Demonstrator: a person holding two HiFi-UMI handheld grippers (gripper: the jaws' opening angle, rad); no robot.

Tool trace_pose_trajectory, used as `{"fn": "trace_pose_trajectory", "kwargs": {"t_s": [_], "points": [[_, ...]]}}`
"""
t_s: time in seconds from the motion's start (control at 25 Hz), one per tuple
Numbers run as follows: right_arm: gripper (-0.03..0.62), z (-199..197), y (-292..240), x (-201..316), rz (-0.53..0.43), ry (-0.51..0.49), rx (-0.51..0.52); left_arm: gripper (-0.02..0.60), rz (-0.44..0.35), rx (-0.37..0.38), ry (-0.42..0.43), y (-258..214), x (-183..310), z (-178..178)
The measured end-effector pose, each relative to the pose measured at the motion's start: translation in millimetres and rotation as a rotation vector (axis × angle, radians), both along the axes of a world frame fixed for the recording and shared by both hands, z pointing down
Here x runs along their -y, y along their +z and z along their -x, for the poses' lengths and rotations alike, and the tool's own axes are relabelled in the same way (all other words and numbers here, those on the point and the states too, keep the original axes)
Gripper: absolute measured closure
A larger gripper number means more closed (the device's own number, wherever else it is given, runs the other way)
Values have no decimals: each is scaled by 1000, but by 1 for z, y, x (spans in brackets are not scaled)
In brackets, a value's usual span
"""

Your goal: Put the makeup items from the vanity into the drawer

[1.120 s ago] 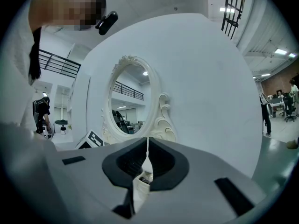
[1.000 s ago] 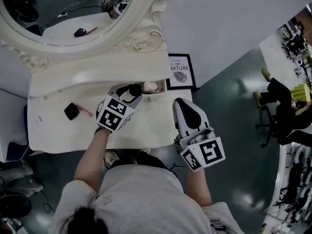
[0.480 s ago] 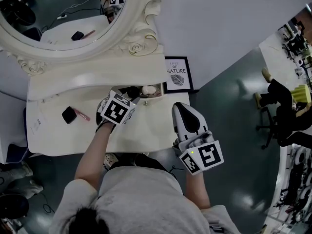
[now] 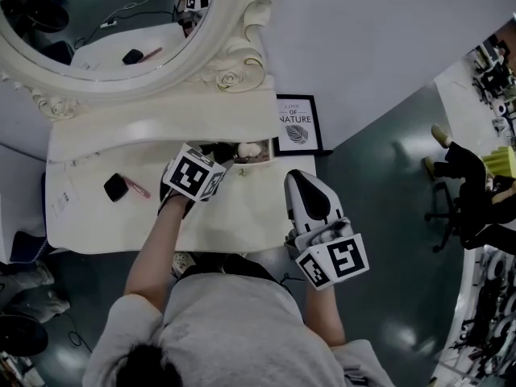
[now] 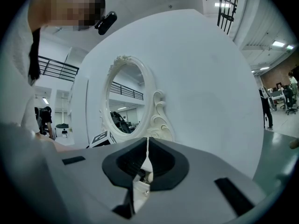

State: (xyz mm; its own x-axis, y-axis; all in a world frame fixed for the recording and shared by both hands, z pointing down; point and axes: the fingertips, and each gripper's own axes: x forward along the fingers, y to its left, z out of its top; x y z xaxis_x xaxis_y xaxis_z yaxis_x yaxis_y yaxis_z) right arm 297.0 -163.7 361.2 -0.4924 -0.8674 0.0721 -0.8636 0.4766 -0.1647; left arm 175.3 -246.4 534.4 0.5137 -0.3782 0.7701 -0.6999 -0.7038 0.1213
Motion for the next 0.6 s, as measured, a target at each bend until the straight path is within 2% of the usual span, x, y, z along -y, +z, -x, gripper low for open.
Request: {"fn": "trace_pose_trajectory", "kwargs": {"t_s": [0.2, 0.4, 0.48, 0.6], "points": [[566, 1, 0, 1, -3, -8, 3, 351, -5, -45, -38, 0, -1, 3], [566, 0, 0, 3, -7, -11, 7, 354, -45, -69, -64, -7, -6, 7], [566, -2, 0, 3, -9, -10, 12, 395, -54, -93, -79, -10, -7, 7], [566, -3, -1, 4, -11, -11, 18, 399, -44, -107, -87, -8, -6, 5]]}}
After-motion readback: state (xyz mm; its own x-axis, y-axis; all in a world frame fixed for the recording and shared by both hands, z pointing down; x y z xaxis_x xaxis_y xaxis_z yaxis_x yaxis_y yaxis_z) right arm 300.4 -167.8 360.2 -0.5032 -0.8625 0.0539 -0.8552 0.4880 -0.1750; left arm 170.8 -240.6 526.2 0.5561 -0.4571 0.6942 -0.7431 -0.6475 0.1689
